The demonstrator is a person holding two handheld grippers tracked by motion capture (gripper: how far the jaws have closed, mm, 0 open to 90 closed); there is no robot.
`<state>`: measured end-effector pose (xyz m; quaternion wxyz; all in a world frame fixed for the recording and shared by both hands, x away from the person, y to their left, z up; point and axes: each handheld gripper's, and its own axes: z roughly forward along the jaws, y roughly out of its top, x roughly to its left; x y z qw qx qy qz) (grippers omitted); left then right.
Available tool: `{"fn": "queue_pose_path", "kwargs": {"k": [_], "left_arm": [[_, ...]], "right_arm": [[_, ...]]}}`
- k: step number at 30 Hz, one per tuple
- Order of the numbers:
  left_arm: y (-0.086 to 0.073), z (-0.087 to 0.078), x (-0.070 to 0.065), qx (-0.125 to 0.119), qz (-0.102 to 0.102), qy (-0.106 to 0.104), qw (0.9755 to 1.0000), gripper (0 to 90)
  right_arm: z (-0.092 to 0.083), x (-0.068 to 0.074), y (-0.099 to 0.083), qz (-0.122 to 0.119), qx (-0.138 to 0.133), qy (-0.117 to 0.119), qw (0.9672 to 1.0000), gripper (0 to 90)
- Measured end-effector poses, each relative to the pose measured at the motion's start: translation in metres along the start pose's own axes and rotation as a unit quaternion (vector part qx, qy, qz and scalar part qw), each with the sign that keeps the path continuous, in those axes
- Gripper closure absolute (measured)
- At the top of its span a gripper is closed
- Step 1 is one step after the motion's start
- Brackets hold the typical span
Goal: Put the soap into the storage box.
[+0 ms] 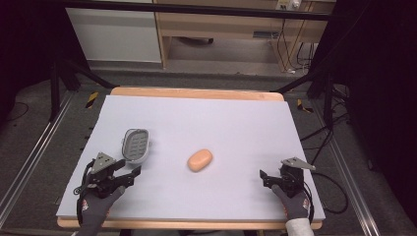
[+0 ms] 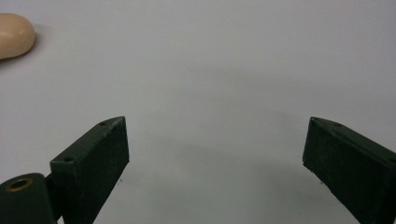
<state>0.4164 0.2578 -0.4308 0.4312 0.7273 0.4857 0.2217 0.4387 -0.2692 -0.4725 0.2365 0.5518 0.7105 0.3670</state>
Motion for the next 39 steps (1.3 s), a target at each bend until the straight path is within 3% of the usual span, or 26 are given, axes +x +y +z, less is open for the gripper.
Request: {"fn": "queue_pose_path", "kwargs": {"k": [12, 22, 39], "left_arm": [[0.024, 0.008, -0.018, -0.006, 0.021, -0.02, 0.9996, 33.6], [0.04, 0.023, -0.037, -0.011, 0.035, -0.034, 0.9987, 34.2], [0.055, 0.05, -0.062, -0.002, 0.055, -0.051, 0.9972, 36.8]], "right_arm": [[0.001, 0.001, 0.0, -0.011, -0.002, 0.001, 0.9999, 7.1], [0.001, 0.003, 0.001, -0.003, 0.002, 0.002, 1.0, 6.9], [0.002, 0.003, 0.001, -0.006, 0.004, 0.004, 1.0, 6.8]]}}
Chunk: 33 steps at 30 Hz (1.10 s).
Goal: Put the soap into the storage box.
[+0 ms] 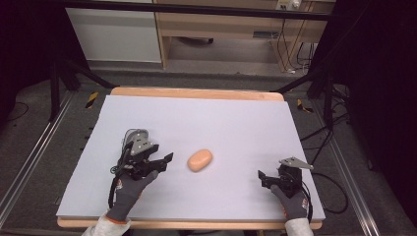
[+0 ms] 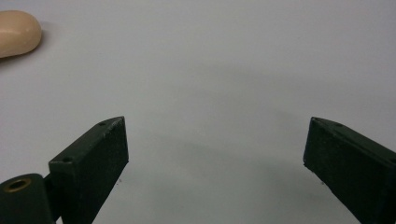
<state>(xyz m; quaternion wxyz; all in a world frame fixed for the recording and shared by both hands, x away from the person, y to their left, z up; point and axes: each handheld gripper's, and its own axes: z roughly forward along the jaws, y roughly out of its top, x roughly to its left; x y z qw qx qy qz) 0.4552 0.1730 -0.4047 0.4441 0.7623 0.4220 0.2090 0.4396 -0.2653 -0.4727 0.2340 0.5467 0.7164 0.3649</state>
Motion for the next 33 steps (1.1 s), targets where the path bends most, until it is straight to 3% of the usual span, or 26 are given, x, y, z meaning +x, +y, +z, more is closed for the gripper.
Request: {"fn": "queue_pose_path", "kwargs": {"k": [13, 19, 33], "left_arm": [[0.006, 0.027, -0.016, 0.002, 0.003, -0.01, 0.9999, 36.6], [0.01, 0.038, -0.025, 0.014, 0.017, -0.017, 0.9996, 35.7], [0.012, 0.061, -0.038, 0.034, 0.029, -0.033, 0.9985, 33.6]], "right_arm": [[0.001, 0.001, 0.0, 0.001, 0.002, 0.0, 1.0, 6.8], [0.001, 0.001, 0.0, 0.002, 0.002, 0.002, 1.0, 6.7], [0.001, 0.001, 0.0, 0.003, 0.005, 0.003, 1.0, 6.6]]}}
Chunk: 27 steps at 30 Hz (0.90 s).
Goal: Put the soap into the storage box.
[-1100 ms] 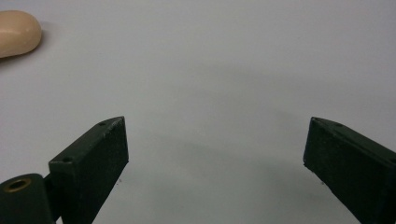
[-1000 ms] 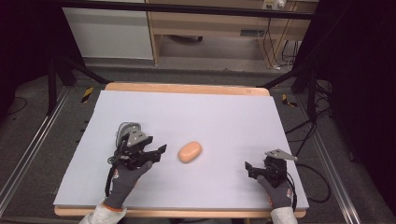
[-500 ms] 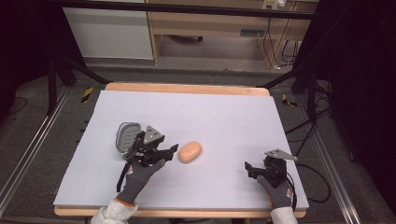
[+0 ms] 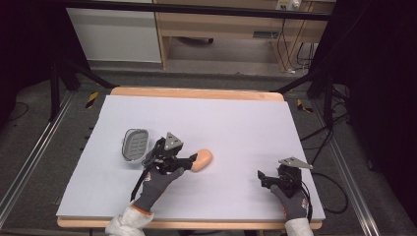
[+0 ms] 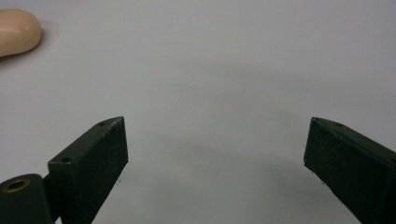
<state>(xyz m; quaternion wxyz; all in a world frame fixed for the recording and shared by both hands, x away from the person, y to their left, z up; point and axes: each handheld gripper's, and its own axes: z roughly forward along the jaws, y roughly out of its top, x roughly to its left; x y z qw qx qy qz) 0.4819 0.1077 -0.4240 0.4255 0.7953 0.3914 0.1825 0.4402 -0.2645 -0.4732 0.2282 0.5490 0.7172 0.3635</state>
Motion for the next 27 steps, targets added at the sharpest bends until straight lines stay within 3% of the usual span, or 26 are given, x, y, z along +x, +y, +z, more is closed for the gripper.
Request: {"fn": "queue_pose_path", "kwargs": {"k": [7, 15, 27], "left_arm": [[0.002, 0.01, -0.005, 0.009, 0.002, -0.006, 0.9999, 32.3], [0.0, 0.025, -0.011, 0.03, 0.02, -0.012, 0.9993, 29.2], [-0.003, 0.044, -0.016, 0.06, 0.037, -0.013, 0.9974, 28.2]], "right_arm": [[0.0, 0.0, 0.0, 0.002, 0.002, 0.002, 1.0, 6.5], [0.001, 0.0, 0.0, -0.006, 0.001, -0.002, 1.0, 6.5], [0.002, 0.001, 0.0, 0.002, 0.007, 0.004, 1.0, 6.4]]}}
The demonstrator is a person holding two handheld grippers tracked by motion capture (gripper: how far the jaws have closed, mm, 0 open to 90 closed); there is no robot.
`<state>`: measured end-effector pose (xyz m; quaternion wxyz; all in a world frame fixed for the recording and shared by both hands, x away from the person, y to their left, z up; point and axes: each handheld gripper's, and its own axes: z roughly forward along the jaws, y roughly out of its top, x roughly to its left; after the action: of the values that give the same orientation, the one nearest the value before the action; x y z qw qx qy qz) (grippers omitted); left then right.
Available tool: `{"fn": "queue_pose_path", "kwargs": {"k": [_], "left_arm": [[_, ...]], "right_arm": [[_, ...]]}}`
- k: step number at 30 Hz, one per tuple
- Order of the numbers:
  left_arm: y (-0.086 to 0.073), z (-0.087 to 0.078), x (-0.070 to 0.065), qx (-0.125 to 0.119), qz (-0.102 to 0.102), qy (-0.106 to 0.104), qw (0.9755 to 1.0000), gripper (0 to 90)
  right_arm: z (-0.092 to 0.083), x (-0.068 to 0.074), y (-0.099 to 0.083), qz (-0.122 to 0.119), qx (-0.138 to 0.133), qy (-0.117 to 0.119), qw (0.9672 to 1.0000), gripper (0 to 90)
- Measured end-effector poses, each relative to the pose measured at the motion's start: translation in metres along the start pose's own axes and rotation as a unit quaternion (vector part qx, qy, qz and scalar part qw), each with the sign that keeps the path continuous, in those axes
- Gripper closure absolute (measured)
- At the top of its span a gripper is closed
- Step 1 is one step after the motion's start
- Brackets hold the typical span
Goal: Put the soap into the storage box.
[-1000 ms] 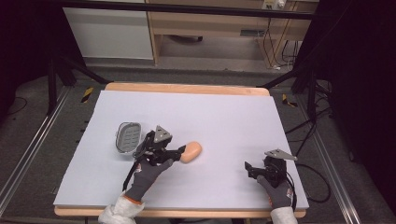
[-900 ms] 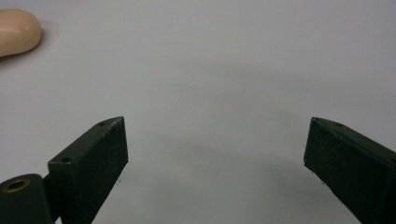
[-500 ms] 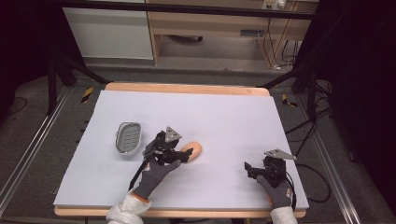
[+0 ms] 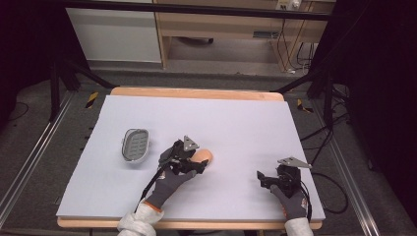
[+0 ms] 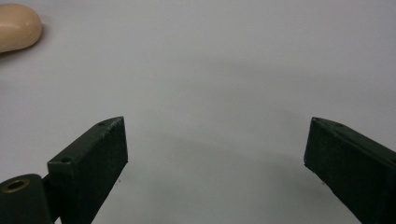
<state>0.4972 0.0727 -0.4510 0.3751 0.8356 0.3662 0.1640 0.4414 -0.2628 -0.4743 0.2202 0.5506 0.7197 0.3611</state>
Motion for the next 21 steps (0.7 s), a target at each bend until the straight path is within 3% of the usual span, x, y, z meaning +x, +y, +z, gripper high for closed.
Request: {"fn": "queue_pose_path", "kwargs": {"k": [21], "left_arm": [[-0.004, 0.02, 0.001, 0.038, 0.01, 0.006, 0.9992, 29.5]], "right_arm": [[0.002, 0.0, 0.0, -0.003, 0.006, 0.002, 1.0, 6.4]]}}
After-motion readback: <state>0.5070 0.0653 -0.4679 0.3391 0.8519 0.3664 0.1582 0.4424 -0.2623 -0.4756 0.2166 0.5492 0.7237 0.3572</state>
